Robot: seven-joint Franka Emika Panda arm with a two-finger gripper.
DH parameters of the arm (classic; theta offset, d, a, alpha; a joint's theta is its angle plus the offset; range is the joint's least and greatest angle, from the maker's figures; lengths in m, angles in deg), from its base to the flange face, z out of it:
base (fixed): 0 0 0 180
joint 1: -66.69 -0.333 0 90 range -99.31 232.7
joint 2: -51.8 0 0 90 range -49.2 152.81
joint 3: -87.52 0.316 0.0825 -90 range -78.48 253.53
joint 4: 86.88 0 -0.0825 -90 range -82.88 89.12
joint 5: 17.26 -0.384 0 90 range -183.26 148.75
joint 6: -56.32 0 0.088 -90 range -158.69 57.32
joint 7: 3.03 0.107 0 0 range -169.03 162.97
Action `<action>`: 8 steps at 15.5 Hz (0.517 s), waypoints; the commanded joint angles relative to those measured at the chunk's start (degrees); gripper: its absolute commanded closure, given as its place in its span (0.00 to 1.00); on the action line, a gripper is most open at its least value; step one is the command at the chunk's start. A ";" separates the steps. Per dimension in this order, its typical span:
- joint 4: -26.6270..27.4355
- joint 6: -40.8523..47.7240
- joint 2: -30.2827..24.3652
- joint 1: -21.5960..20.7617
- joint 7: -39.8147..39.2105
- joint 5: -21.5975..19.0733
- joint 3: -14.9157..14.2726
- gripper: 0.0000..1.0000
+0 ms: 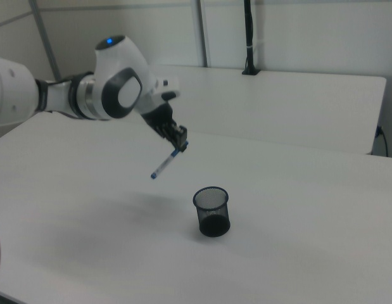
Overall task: Insert the marker
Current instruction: 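Lift the marker and carry it over the black mesh cup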
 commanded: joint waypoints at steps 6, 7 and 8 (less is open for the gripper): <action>14.54 -20.47 -11.58 8.87 -7.40 0.08 0.14 1.00; 15.43 -23.29 -11.15 9.57 -7.93 0.08 0.14 1.00; 15.96 -25.50 -10.62 10.27 -8.37 0.16 0.14 1.00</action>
